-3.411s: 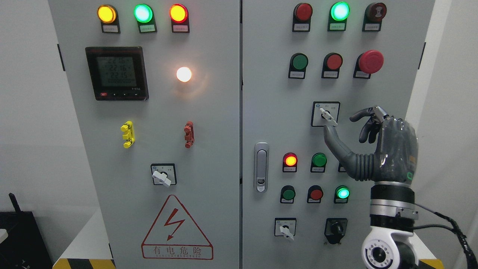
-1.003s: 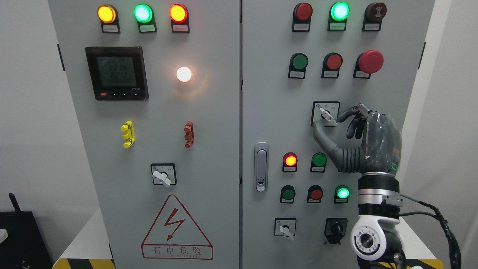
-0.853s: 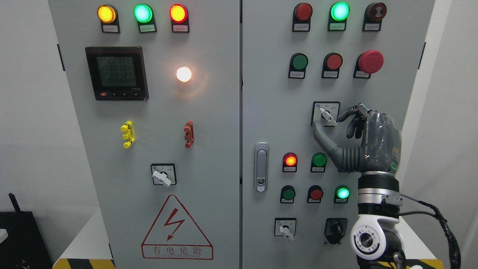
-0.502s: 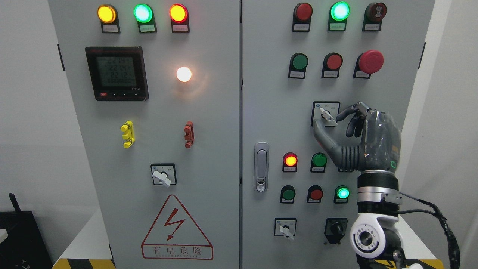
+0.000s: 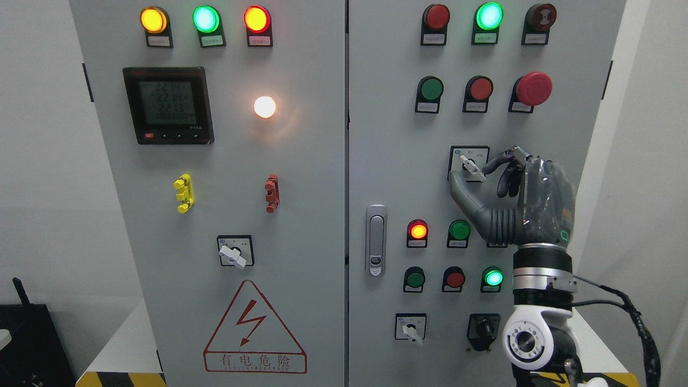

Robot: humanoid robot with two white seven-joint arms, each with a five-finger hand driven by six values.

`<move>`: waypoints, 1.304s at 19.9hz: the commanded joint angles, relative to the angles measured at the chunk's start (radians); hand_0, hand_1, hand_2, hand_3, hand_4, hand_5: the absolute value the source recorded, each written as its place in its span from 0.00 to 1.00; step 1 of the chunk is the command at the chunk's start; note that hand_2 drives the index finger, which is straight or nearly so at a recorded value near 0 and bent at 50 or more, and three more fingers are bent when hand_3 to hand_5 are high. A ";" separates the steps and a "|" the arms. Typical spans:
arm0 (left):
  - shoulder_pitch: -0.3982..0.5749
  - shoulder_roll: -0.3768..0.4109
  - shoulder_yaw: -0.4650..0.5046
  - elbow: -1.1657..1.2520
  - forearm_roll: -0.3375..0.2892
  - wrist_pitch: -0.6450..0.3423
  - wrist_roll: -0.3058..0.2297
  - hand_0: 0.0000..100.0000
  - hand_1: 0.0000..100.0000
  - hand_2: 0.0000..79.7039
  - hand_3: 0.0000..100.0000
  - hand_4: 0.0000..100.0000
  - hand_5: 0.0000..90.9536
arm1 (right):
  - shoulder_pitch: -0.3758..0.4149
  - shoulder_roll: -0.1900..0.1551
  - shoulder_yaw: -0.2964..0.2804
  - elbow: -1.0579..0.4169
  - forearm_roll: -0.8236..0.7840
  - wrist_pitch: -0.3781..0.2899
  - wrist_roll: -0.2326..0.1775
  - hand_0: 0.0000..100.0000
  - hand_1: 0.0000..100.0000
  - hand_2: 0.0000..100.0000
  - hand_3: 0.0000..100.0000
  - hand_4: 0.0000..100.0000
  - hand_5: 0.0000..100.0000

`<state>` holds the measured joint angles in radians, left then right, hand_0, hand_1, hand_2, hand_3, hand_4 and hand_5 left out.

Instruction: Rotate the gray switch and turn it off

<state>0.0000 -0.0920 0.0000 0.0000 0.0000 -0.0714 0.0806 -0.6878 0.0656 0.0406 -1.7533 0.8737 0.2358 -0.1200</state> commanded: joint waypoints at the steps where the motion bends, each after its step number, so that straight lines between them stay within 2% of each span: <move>1: -0.009 0.000 0.008 -0.026 0.020 0.004 -0.001 0.12 0.39 0.00 0.00 0.00 0.00 | -0.002 -0.001 0.001 0.011 0.002 0.000 0.000 0.07 0.45 0.63 0.96 0.98 1.00; 26: -0.009 0.000 0.008 -0.026 0.018 0.004 -0.001 0.12 0.39 0.00 0.00 0.00 0.00 | -0.016 0.000 0.013 0.015 0.004 0.027 0.000 0.09 0.44 0.65 0.98 0.99 1.00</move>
<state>0.0000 -0.0920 0.0000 0.0000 0.0000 -0.0670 0.0806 -0.7008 0.0654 0.0482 -1.7398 0.8772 0.2572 -0.1196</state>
